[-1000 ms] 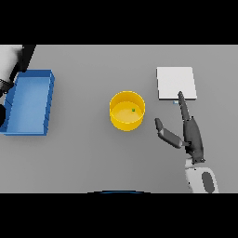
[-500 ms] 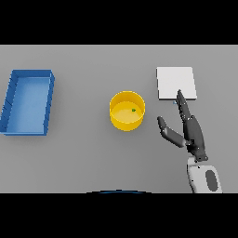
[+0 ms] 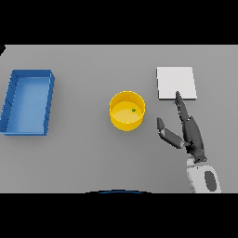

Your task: Pick up the red beaker and tilt it to pour out 1 green nut into yellow bowl. Pick up the yellow bowl and place it on the metallic measuring scale.

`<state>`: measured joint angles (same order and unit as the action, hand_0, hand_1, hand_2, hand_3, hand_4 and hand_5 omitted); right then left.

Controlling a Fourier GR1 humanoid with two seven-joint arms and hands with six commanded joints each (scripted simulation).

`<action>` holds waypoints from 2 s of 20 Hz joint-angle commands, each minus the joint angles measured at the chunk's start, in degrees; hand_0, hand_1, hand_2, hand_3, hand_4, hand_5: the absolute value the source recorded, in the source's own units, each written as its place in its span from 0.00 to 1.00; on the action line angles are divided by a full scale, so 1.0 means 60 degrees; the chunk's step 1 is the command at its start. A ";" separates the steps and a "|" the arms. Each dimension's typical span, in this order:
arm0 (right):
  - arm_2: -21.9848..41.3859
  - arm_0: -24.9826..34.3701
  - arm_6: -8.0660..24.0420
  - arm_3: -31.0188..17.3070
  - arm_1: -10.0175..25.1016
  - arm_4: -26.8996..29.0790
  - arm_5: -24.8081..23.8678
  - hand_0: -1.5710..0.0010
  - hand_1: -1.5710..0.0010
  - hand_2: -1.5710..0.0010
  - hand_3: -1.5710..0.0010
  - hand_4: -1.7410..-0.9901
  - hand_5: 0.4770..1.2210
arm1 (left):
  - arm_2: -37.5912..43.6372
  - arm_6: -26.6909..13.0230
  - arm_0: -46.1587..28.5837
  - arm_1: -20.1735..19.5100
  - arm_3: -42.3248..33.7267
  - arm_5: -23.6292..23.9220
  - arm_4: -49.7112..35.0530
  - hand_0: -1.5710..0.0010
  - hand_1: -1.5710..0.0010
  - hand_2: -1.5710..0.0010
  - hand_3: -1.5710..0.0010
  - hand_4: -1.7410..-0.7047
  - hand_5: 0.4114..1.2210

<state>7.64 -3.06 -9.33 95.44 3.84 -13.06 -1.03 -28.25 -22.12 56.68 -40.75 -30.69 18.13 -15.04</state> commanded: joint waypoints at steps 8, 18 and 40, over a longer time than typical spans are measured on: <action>-0.0047 -0.0018 0.0036 0.0024 0.0036 0.0083 0.0037 1.00 1.00 1.00 1.00 0.75 0.28 | -0.0729 -0.1656 -0.2766 -0.0795 -0.3924 0.1903 -0.1183 0.00 0.00 0.00 0.12 0.00 0.91; 0.0051 -0.0094 -0.0069 -0.0055 -0.0060 -0.0024 -0.0046 1.00 1.00 1.00 1.00 0.78 0.26 | -0.1394 -0.0781 -0.3861 -0.2085 -0.6024 -0.0563 -0.2565 0.49 0.55 0.57 0.64 0.84 0.33; 0.2397 0.2812 0.0746 -0.0642 0.2717 -0.3898 0.2052 1.00 1.00 1.00 1.00 0.69 0.30 | -0.1541 0.0281 -0.3642 -0.1637 -0.5337 0.0054 -0.1786 1.00 1.00 1.00 1.00 0.99 0.31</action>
<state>22.00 13.86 -4.83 91.60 20.13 -36.45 11.26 -37.51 -20.50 34.83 -50.56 -62.71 18.46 -25.77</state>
